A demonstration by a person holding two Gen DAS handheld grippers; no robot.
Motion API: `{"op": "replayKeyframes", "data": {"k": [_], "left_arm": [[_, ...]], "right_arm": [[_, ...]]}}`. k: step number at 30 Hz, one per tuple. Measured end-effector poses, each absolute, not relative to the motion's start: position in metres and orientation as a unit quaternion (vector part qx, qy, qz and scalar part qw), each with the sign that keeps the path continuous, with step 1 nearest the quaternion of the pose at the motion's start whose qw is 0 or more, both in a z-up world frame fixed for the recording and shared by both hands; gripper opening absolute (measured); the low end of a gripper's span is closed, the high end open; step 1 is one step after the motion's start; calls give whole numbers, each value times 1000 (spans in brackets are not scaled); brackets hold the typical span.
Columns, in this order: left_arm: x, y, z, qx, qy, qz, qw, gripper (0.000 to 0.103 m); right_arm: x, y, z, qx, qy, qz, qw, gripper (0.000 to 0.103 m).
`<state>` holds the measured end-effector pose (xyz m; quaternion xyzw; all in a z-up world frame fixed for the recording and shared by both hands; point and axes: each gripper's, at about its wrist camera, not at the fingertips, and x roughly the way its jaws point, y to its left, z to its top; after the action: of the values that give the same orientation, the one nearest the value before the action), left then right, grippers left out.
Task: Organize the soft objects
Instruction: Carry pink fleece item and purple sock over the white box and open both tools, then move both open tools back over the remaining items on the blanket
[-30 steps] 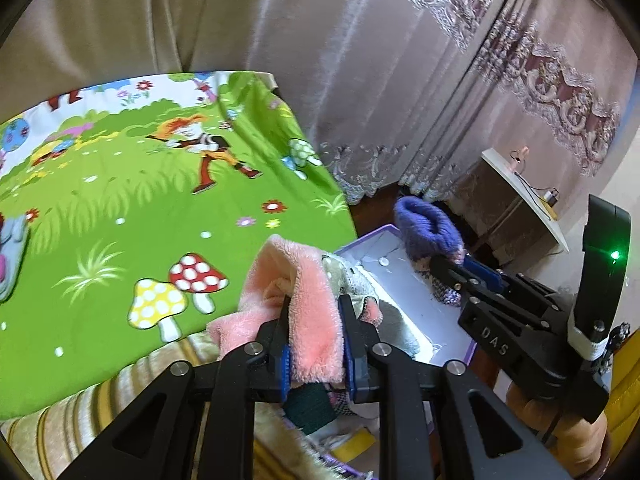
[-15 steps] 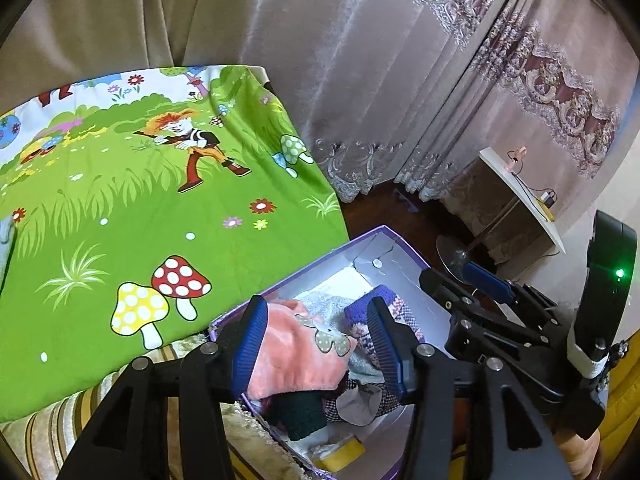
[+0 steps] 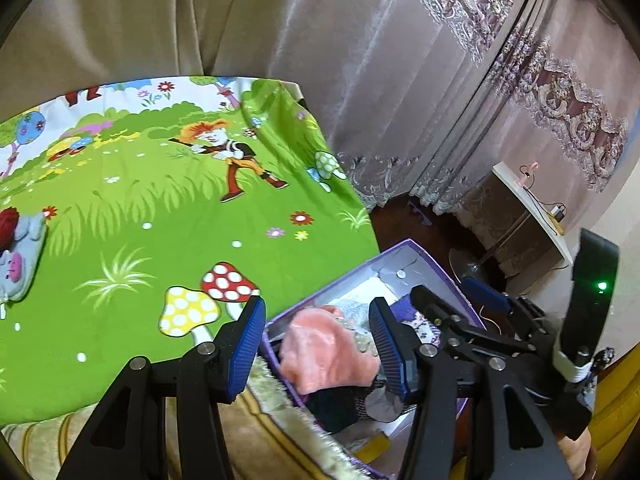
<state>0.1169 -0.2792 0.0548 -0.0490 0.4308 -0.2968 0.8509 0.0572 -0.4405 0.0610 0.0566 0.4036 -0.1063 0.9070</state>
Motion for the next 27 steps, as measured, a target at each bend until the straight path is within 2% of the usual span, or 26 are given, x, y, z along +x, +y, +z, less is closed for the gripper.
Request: {"op": "replayKeyframes", "data": {"k": [27], "left_arm": [[150, -145, 64, -105, 408, -192, 886, 55]], "right_arm": [[103, -352, 89, 14, 398, -39, 917, 81]]}}
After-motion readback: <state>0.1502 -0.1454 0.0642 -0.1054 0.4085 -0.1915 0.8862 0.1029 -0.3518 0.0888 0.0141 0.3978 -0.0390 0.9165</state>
